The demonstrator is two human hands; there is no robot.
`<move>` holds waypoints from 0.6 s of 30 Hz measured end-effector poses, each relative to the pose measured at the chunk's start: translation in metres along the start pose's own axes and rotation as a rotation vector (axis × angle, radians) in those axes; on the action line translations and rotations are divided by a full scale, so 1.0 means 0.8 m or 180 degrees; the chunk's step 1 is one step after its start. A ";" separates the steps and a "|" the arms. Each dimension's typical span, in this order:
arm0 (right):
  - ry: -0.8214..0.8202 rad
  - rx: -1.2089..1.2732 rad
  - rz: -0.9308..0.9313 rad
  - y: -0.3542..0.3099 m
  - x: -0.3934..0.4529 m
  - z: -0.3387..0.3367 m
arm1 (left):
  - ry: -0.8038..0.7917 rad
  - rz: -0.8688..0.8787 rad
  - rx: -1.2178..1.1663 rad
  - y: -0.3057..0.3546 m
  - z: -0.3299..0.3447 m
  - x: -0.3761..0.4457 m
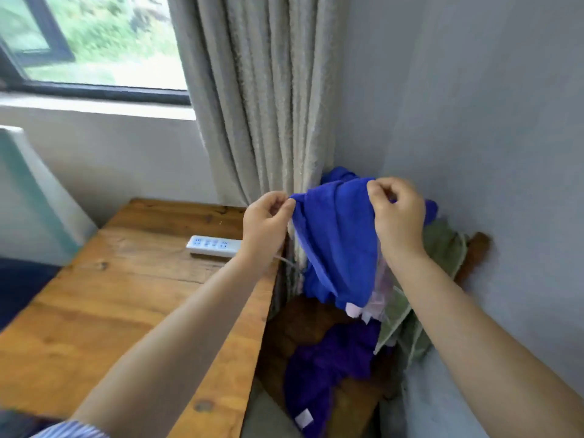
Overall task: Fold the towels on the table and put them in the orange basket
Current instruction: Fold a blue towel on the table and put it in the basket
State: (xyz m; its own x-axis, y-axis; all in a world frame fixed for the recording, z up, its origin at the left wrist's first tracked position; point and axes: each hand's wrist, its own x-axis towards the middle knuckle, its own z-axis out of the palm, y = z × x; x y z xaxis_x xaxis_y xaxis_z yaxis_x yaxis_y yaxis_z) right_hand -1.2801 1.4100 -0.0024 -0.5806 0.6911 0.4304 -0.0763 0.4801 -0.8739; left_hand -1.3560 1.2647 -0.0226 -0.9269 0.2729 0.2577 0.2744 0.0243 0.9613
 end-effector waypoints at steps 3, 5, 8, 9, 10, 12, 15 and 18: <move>-0.0445 0.0305 -0.0025 -0.027 -0.055 0.042 | 0.0535 -0.0083 0.0137 -0.004 -0.078 -0.048; -0.0774 0.0511 0.0022 -0.045 -0.086 0.077 | 0.0900 -0.0154 0.0341 -0.005 -0.138 -0.073; -0.1255 0.0736 0.0176 -0.073 -0.131 0.137 | 0.1245 -0.0231 0.0676 -0.005 -0.233 -0.103; -0.1371 0.0794 0.0241 -0.081 -0.144 0.155 | 0.1332 -0.0247 0.0749 -0.006 -0.260 -0.111; -0.1486 0.0847 0.0282 -0.087 -0.156 0.172 | 0.1435 -0.0300 0.0811 -0.007 -0.283 -0.118; -0.1772 0.0857 0.0350 -0.100 -0.188 0.211 | 0.1689 -0.0429 0.0914 -0.015 -0.335 -0.136; -0.2022 0.0755 0.0450 -0.115 -0.234 0.270 | 0.1925 -0.0601 0.1115 -0.037 -0.405 -0.152; -0.2186 0.0646 0.0557 -0.133 -0.274 0.330 | 0.1903 -0.0854 0.1279 -0.063 -0.475 -0.151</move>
State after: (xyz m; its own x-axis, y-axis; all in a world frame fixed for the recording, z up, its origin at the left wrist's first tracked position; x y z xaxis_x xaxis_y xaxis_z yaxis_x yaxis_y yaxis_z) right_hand -1.3589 1.0645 -0.0636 -0.9697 0.2226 0.1005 -0.0458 0.2384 -0.9701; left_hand -1.3549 0.8652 -0.0652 -0.9243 -0.3554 0.1394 -0.0133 0.3950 0.9186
